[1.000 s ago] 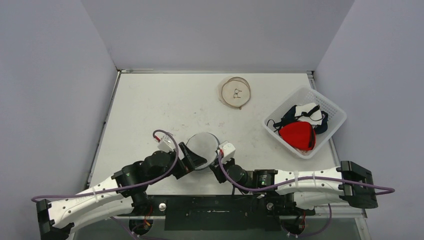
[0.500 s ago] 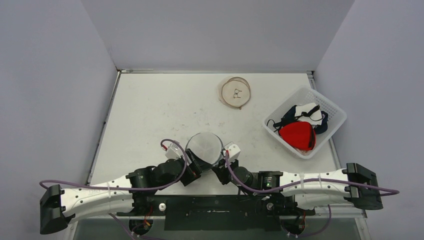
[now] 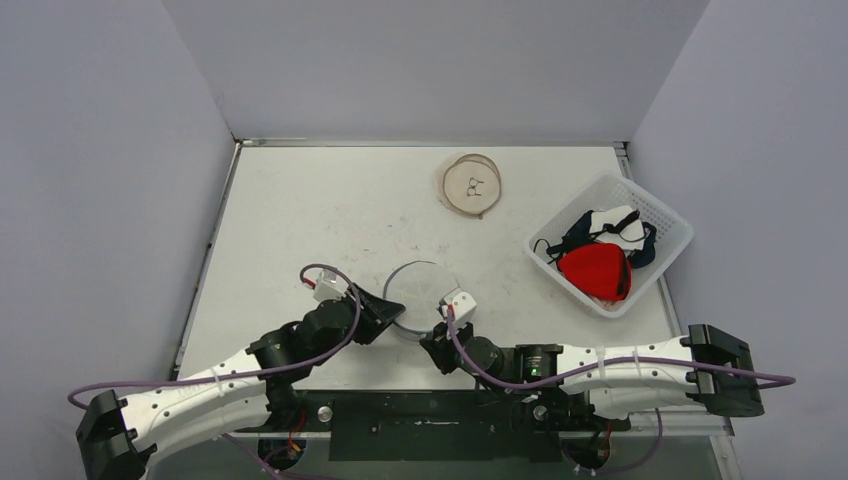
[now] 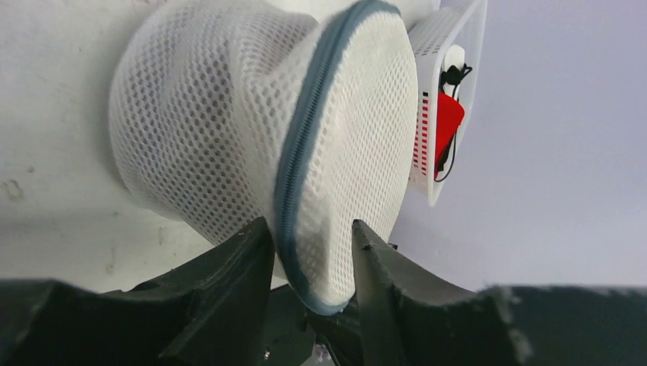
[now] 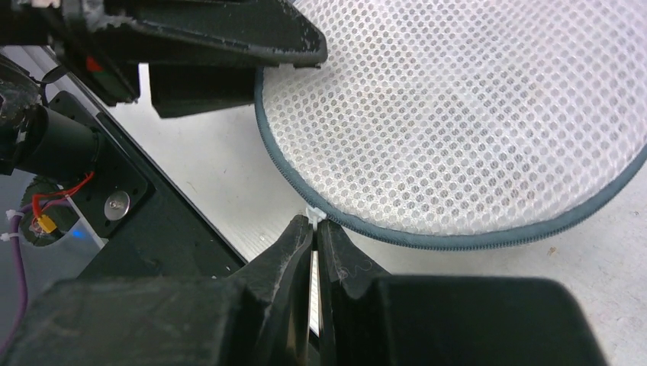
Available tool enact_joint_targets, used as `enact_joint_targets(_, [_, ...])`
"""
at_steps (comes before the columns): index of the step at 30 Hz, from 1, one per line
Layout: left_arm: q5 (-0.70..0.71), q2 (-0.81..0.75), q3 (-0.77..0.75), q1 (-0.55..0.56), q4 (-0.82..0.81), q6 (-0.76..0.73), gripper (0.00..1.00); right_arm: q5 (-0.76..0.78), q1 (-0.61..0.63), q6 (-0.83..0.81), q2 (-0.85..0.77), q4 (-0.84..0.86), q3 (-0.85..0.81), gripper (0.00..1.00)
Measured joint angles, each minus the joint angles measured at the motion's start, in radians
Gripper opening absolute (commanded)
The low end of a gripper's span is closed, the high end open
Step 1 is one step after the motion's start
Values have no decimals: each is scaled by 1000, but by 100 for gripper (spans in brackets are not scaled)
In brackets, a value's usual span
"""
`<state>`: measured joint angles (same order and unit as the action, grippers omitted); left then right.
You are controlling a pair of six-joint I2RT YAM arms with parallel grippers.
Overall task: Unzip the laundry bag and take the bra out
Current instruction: Unzip the laundry bag at the center of the board.
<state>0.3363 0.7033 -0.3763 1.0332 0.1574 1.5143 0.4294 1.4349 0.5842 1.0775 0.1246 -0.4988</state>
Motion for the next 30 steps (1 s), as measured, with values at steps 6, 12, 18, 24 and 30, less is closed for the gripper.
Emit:
enact_joint_targets(6, [-79, 17, 2, -114, -27, -63, 14, 7, 0, 0, -5, -6, 0, 5])
enact_joint_targets(12, [-174, 71, -1, -174, -59, -138, 0, 38, 0, 1, -44, -45, 0, 5])
enact_joint_targets(18, [-271, 105, -16, -245, -87, -185, 0, 85, 0, 13, -120, -114, 7, 5])
enact_joint_targets(24, [-372, 128, -19, -314, -105, -223, 0, 142, 0, 48, -197, -201, 43, 5])
enact_joint_targets(30, [-435, 173, -31, -339, -126, -248, 0, 174, 0, 83, -236, -243, 52, 5])
